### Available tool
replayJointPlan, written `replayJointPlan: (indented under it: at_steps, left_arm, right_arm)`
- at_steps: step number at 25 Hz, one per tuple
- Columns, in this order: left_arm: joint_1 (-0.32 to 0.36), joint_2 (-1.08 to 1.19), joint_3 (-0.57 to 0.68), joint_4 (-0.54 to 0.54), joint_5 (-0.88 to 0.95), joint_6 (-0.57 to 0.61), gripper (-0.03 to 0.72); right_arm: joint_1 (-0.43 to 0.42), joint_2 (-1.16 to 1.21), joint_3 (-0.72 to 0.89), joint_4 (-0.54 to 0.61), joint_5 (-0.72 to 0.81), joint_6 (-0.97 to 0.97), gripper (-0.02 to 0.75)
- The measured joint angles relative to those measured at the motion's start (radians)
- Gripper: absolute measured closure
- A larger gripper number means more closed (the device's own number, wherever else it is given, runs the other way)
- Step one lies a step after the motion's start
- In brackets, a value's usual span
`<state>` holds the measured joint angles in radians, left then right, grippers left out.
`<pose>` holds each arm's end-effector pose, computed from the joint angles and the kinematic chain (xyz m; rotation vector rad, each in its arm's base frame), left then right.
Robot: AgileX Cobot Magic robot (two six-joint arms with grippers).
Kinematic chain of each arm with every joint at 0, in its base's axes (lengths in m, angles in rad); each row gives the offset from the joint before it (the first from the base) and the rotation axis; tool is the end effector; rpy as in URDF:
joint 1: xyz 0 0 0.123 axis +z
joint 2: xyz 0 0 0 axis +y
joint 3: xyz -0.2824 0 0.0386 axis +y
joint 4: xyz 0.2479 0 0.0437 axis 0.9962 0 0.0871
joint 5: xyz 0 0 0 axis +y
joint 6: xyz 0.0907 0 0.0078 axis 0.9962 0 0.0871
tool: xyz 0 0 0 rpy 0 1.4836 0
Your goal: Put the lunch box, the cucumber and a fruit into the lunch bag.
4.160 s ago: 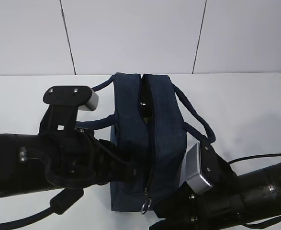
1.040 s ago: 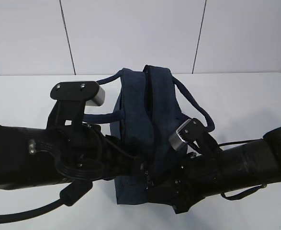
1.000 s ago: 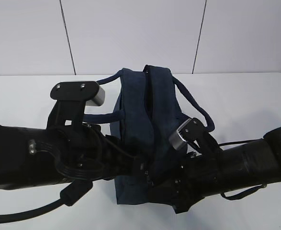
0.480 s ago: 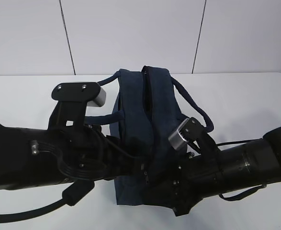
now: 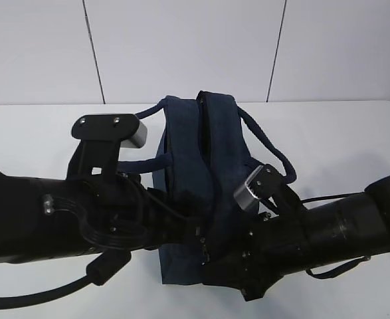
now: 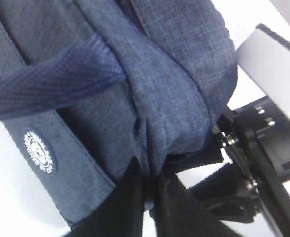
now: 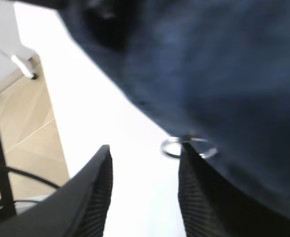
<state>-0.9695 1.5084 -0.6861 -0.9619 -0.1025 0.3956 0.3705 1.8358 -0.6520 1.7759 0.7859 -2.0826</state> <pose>0.1716 -0.2368 0.1985 0.4266 2.3090 -0.7101 0.2440 0.1625 0.1212 -1.0056 2.1451 1.0011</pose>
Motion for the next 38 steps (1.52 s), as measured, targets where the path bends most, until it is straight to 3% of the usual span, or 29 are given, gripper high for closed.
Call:
replayJointPlan:
  at_steps: [9,16,24,31,38]
  left_arm:
    - [0.0,0.0,0.0,0.0,0.0,0.0,0.685]
    - [0.0,0.0,0.0,0.0,0.0,0.0,0.685]
    - [0.0,0.0,0.0,0.0,0.0,0.0,0.685]
    - [0.0,0.002,0.0,-0.002,0.0,0.0,0.685]
    - [0.0,0.002,0.0,-0.002,0.0,0.0,0.685]
  right_arm:
    - [0.0,0.0,0.0,-0.096,0.075,0.0,0.422]
    - [0.0,0.0,0.0,-0.117,0.052,-0.002,0.422]
    - [0.0,0.0,0.0,0.008,0.016,-0.009,0.422]
    - [0.0,0.0,0.0,0.025,-0.106,-0.012,0.422]
    - [0.0,0.011,0.0,0.031,-0.119,-0.012,0.422]
